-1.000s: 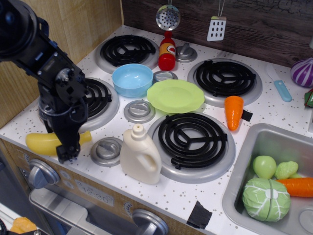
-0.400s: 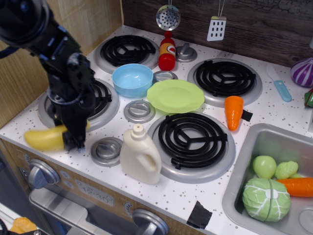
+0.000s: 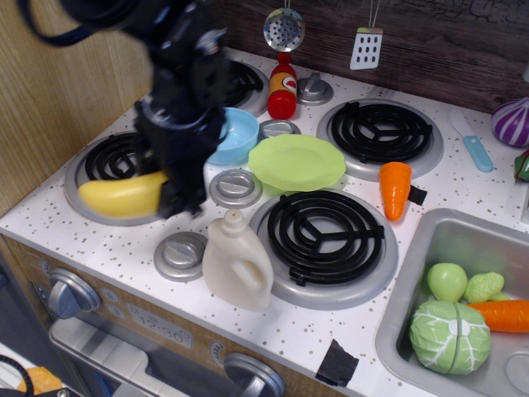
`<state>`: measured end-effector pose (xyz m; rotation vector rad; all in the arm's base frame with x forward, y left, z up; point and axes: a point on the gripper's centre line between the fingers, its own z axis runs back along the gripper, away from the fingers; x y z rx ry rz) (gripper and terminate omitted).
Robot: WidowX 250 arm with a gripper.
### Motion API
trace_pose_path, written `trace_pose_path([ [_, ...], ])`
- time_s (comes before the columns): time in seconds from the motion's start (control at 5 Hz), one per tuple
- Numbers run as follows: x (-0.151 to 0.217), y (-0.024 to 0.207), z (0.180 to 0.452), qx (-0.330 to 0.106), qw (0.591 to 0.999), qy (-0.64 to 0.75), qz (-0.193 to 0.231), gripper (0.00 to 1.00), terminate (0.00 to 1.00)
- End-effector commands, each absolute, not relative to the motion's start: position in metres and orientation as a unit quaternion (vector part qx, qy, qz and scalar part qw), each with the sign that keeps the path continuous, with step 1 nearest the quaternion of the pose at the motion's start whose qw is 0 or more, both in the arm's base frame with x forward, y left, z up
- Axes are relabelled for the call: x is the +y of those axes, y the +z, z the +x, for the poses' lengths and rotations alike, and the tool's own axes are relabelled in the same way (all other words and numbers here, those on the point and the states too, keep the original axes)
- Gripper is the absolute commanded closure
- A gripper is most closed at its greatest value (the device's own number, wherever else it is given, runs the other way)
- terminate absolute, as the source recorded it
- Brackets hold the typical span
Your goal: Put banana on plate
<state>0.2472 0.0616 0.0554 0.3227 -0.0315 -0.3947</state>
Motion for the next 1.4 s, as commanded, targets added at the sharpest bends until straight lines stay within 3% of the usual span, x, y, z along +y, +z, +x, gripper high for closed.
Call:
trace_pose_path([
  [0.0, 0.026, 0.068, 0.304, -0.076, 0.968, -0.168, 0.170, 1.00, 0.00],
  [0.4, 0.015, 0.063, 0.368, -0.119, 0.963, -0.160, 0.183, 1.00, 0.00],
  [0.8, 0.003, 0.061, 0.396, -0.138, 0.969, -0.151, 0.139, 1.00, 0.00],
  [1.0, -0.014, 0.060, 0.396, -0.156, 0.978, -0.103, 0.090, 0.00, 0.00],
  [1.2, -0.014, 0.060, 0.396, -0.156, 0.978, -0.103, 0.090, 0.00, 1.00],
])
